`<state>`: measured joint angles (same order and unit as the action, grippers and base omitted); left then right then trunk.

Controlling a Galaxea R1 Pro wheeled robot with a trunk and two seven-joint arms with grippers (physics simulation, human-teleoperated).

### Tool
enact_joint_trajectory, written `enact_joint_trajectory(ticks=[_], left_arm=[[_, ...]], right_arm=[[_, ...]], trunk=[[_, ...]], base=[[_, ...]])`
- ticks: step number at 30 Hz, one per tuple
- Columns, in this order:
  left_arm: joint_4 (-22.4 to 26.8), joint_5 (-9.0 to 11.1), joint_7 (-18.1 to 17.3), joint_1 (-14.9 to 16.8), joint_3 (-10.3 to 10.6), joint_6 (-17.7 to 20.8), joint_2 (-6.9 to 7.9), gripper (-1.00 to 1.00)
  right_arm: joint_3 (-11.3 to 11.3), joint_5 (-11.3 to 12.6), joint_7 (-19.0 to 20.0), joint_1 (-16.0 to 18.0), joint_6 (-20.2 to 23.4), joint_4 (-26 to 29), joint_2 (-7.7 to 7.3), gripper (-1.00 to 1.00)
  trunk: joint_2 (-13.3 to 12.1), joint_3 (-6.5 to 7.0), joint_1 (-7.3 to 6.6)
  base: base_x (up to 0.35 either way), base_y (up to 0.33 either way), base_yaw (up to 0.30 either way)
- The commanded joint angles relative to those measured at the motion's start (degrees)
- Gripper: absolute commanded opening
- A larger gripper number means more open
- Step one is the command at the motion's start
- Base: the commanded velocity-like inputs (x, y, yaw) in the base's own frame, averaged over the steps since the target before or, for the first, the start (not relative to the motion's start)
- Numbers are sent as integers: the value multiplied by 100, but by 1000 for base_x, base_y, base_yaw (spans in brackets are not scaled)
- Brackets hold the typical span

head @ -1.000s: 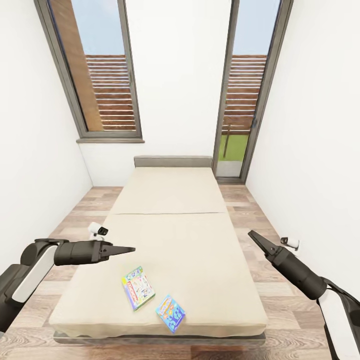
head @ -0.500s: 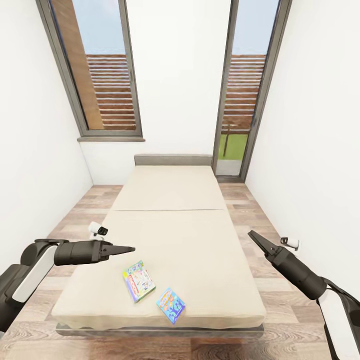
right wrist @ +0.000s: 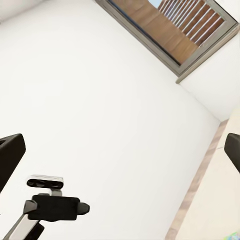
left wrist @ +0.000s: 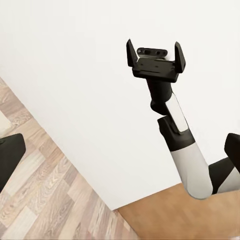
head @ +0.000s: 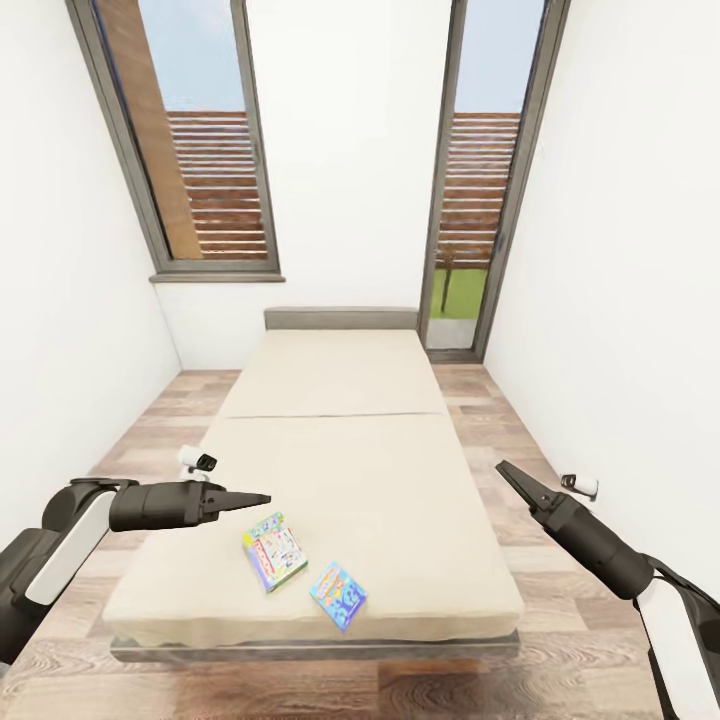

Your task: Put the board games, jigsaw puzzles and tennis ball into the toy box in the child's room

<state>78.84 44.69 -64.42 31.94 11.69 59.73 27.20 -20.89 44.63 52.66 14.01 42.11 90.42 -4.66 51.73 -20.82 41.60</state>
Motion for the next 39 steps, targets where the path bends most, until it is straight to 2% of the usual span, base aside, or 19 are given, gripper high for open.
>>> enact_joint_trajectory(ticks=[1,21,29,39], left_arm=[[0,13,-9,5,8,27,5,100],[0,13,-9,5,0,22,5,100],[0,15,-9,5,8,22,5,100],[0,16,-12,5,9,22,5,100]], right_arm=[[-3,20,9,5,34,0,0,100],[-1,20,15,5,31,-1,0,100],[114,20,25,5,22,11,1,100],[167,-11,24,0,-202,-24,-1,100]], trunk=[[47,-17,22],[849,-209,461],[1170,-279,637],[1571,-365,857]], base=[[-84,0,-124],[-13,0,-134],[0,0,-26],[0,0,48]])
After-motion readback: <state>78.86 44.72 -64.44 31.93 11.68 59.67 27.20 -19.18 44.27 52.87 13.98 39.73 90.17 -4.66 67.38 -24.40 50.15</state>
